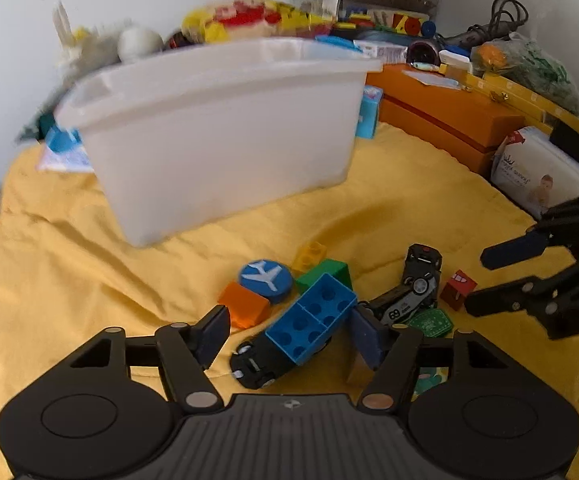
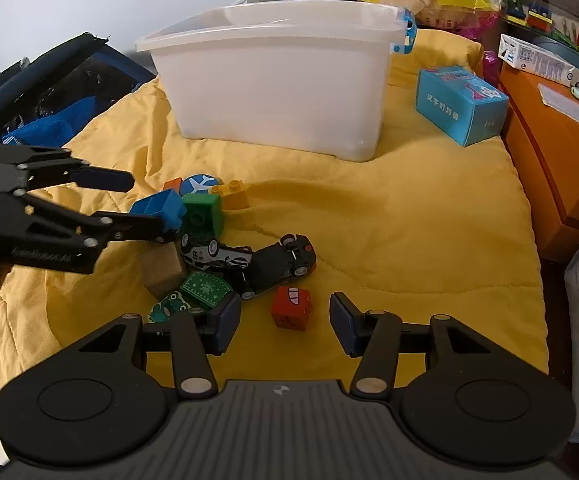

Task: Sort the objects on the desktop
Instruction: 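Grasp a blue brick with the left tool while the right tool grasps a red block, then carry the blue brick and red block over the white bin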

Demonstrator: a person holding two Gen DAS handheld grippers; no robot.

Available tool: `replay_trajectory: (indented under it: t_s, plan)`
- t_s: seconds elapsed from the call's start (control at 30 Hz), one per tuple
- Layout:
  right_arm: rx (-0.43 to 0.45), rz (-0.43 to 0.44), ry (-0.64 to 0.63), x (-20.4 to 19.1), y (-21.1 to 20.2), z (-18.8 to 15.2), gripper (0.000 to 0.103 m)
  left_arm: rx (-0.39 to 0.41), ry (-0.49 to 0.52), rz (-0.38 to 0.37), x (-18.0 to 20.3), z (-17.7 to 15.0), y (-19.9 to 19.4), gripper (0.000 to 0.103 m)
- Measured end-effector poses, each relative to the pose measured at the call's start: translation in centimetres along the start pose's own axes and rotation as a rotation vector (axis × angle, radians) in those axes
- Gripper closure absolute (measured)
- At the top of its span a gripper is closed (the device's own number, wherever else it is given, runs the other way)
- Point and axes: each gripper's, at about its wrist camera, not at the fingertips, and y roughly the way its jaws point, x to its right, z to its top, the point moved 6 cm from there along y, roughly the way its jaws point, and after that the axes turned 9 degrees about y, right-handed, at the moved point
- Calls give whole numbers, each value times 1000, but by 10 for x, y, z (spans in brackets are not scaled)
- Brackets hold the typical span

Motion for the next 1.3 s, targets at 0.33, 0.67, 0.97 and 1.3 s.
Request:
replay_trajectory:
  t_s: [0.33, 0.67, 0.97, 1.3]
  plan:
    - [-19, -36, 2, 2, 15, -1, 62, -17, -15, -77, 9, -1, 10, 72]
    - [-8, -41, -14, 3, 16, -5, 81, -27, -79, -69, 5, 2, 10, 75]
    - [93, -27, 42, 4, -15, 20, 81, -1, -138, -3, -17, 12, -18, 75]
    - [227, 26, 54, -7, -38, 83, 81, 75, -177, 87, -58, 52, -55, 75]
